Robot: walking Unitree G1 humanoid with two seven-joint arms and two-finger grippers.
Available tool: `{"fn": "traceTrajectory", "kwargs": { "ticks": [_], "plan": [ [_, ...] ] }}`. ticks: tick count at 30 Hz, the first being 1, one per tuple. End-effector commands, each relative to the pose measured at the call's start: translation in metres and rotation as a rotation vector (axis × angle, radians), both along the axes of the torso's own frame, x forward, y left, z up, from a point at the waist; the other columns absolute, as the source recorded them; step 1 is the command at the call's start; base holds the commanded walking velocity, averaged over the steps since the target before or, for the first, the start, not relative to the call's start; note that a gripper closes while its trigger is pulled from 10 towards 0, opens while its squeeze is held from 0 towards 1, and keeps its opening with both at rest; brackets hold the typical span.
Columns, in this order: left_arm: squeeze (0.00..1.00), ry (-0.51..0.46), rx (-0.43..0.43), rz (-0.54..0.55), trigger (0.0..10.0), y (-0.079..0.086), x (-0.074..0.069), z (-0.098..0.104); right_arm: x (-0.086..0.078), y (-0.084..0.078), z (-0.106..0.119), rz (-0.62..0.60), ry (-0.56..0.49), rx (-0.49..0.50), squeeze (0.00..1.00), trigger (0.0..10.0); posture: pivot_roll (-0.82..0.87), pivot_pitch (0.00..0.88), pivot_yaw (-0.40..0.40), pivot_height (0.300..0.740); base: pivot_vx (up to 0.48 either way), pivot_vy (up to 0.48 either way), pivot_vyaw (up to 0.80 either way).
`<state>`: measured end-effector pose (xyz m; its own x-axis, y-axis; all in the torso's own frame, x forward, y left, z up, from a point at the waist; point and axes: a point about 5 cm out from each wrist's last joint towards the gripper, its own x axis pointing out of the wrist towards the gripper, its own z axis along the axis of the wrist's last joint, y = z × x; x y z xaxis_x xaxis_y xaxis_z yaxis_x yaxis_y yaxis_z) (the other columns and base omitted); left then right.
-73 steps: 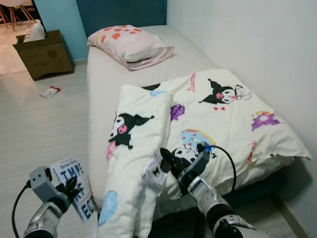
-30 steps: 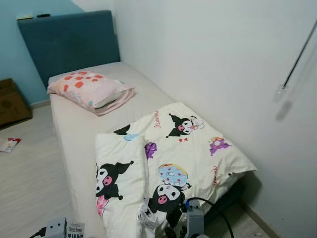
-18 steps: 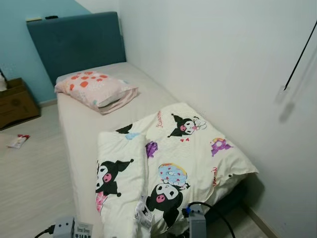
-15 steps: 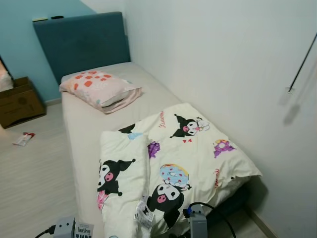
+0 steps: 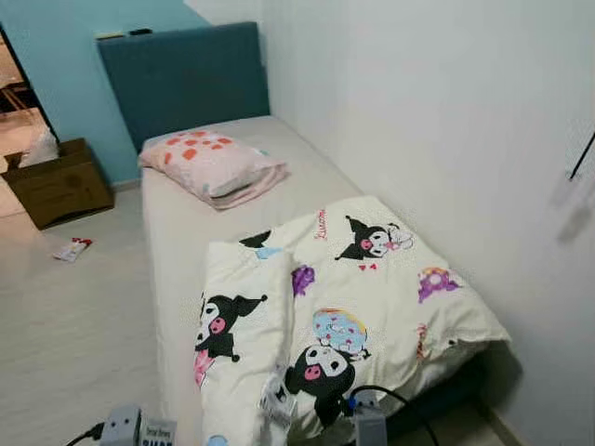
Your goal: Clean up the room
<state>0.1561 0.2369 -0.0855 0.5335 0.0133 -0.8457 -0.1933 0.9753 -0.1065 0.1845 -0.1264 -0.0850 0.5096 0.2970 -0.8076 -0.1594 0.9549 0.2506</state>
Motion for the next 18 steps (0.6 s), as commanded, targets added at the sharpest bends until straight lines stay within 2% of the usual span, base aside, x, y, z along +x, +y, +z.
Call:
{"fn": "traceTrajectory", "kwargs": {
  "ticks": [1,4,10,16,18],
  "plan": [
    [0.0,0.003,0.004,-0.001,10.0,0.0017,0.0003,0.0005,-0.0011,0.0024,-0.0006,0.002,0.006,-0.002,0.0,10.0,0.12,0.0,0.02,0.74,0.0,-0.45,0.71],
    [0.0,-0.003,0.003,0.009,10.0,0.0014,0.0016,0.0009,-0.0011,-0.0031,-0.0015,-0.016,0.013,-0.056,0.0,10.0,0.12,0.0,0.02,0.74,0.0,-0.436,0.49],
    [0.0,-0.006,0.002,0.021,10.0,0.0017,0.0018,0.001,-0.0022,-0.0024,-0.0019,-0.008,0.018,-0.043,0.0,10.0,0.12,0.0,0.02,0.74,0.0,-0.32,0.0],
    [0.0,-0.019,-0.018,0.036,10.0,0.0007,0.0027,0.0013,-0.0044,0.0022,-0.0023,0.014,0.017,-0.018,0.0,10.0,0.12,0.0,0.02,0.74,0.0,0.0,0.78],
    [0.0,-0.011,-0.016,-0.003,10.0,-0.0017,0.003,0.001,-0.0042,0.0004,-0.0025,-0.003,0.015,-0.031,0.0,10.0,0.11,0.0,0.021,0.74,0.0,-0.469,0.8]
  ]
}}
